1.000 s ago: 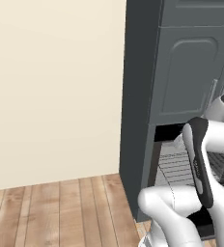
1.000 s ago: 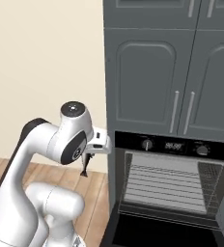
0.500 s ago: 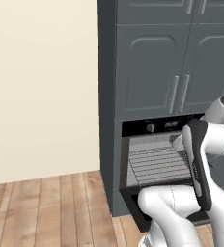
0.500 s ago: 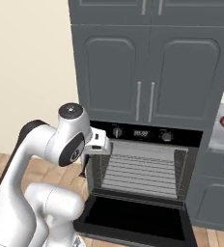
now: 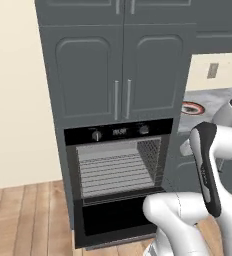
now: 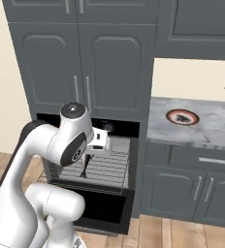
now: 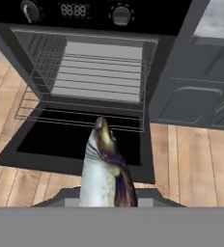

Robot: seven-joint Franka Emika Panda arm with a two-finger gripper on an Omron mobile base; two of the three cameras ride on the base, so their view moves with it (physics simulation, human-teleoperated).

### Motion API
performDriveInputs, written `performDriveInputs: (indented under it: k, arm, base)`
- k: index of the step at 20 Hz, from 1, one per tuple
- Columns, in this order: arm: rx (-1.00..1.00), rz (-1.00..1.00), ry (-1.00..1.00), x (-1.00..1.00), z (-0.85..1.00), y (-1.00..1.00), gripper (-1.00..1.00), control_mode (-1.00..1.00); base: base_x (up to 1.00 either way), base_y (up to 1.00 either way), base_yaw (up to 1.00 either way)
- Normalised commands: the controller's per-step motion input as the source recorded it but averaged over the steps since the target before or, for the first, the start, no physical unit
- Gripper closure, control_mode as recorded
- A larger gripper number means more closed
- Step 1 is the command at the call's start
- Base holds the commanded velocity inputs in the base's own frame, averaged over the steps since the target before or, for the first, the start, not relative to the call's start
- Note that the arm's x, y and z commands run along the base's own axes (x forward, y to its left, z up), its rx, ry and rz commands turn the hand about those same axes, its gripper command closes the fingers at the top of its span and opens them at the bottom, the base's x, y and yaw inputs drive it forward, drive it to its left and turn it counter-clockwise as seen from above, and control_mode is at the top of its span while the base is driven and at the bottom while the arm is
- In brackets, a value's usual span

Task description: Take the fish from the oven and place it on the plate on the counter.

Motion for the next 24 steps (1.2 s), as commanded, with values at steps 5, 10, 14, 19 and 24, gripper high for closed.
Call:
performDriveInputs:
  k: [5,10,14,19,24]
  arm:
    - [0.00,0.00,0.00,0.00,0.00,0.00,1.00,1.00]
    - [0.00,0.00,0.00,0.00,0.00,0.00,1.00,1.00]
    - [0.00,0.00,0.00,0.00,0.00,0.00,1.00,1.00]
    - [0.00,0.00,0.00,0.00,0.00,0.00,1.00,1.00]
    - [0.00,0.00,0.00,0.00,0.00,0.00,1.00,1.00]
  base:
    - [0.35,-1.00,0.08]
    - [0.56,-1.00,0.13]
    - [0.70,-1.00,0.13]
    - [0.85,-0.60,0.15]
    - [0.56,-0.06,0.05]
